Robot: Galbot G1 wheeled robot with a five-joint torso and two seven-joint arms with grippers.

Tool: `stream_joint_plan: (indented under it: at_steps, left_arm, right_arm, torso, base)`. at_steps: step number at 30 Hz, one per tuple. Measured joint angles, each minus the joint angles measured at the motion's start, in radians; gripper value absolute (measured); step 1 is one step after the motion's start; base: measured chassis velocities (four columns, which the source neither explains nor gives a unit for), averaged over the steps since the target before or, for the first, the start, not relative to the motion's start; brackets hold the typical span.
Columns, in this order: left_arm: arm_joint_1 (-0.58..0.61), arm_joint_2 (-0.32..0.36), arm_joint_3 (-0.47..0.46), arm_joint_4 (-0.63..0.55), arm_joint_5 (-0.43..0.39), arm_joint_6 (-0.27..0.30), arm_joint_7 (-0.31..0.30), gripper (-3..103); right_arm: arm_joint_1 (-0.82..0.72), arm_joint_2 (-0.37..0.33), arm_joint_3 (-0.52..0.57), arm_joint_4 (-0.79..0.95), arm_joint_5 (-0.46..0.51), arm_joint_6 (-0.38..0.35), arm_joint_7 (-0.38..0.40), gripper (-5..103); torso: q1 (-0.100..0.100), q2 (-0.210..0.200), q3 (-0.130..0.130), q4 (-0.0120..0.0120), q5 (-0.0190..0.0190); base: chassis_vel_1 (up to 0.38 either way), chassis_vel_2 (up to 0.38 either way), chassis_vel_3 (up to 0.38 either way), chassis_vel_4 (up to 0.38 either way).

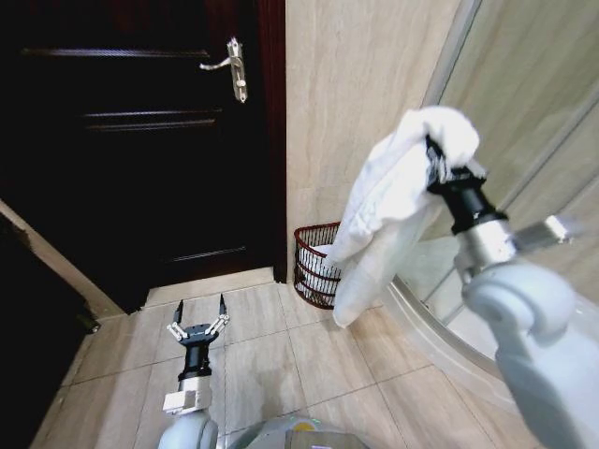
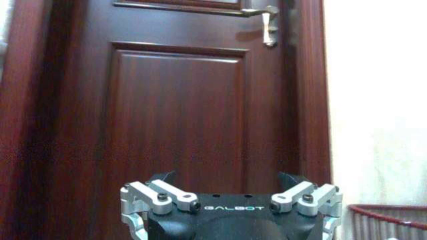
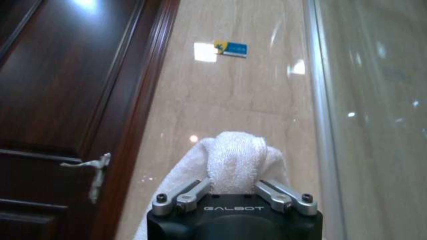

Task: Discard the used towel into the hamper.

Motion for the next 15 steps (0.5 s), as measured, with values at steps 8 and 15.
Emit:
stream_joint_plan:
  at_steps: [8, 15]
  left_arm:
    - [-0.009, 0.029, -0.015, 0.028, -0.028, -0.009, 0.013, 100]
    - [-0.017, 0.027, -0.007, 0.036, -0.031, -0.012, 0.014, 100]
  right_arm:
    - [0.242, -0.084, -0.047, -0.147, 0.108, -0.016, -0.021, 7]
    - [0.534, -0.072, -0.181, -0.318, 0.157, -0.012, -0.066, 7]
  torso:
    - [0.0, 0.0, 0.0, -0.0002, 0.0005]
    - [0.0, 0.0, 0.0, -0.0004, 0.0]
  base:
    - [0.0, 0.0, 0.0, 0.0]
    - [0.0, 0.0, 0.0, 0.0]
